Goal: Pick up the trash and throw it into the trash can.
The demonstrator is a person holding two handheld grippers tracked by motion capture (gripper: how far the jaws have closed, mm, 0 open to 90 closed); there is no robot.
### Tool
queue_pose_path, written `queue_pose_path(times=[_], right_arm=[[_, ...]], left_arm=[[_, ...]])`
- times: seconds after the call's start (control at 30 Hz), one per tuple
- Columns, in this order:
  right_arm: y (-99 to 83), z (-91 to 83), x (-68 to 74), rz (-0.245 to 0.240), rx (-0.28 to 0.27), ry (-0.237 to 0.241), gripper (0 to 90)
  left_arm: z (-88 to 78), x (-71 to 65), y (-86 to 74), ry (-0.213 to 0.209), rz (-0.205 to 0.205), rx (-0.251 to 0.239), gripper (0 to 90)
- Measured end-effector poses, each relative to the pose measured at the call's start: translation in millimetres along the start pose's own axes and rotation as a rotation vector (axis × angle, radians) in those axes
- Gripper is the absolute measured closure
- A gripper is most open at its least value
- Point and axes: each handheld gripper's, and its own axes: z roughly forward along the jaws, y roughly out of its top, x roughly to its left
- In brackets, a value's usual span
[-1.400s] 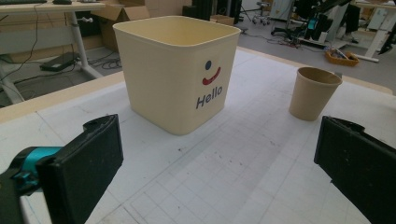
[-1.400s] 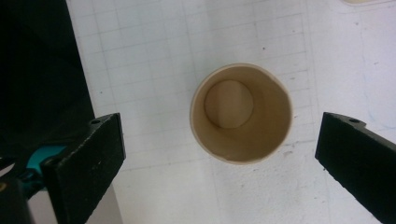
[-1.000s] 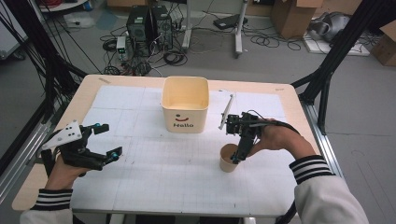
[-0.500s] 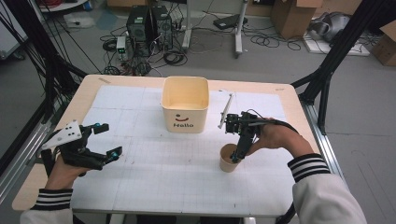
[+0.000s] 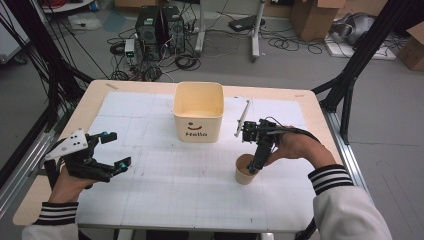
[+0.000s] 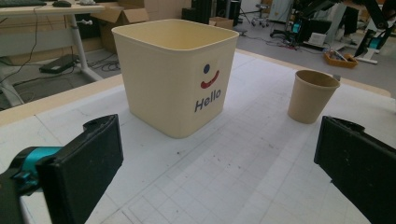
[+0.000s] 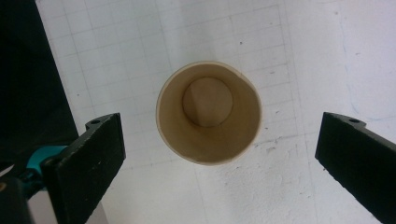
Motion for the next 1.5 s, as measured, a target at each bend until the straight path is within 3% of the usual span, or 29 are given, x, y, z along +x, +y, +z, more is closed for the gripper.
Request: queue_pose_path(times=[0.53,1.5], right_arm=[[-1.7,15.2,1.0,-0.002,0.003,-0.008,0.4],[-6.0,47.0,4.0,-0.006,0.018,0.034,0.4]], left_arm=[[-0.8,0.1,0.3,0.002,0.001,-0.002,1.7],[0.0,-0.3,-0.3,0.000,0.000,0.003,1.8]])
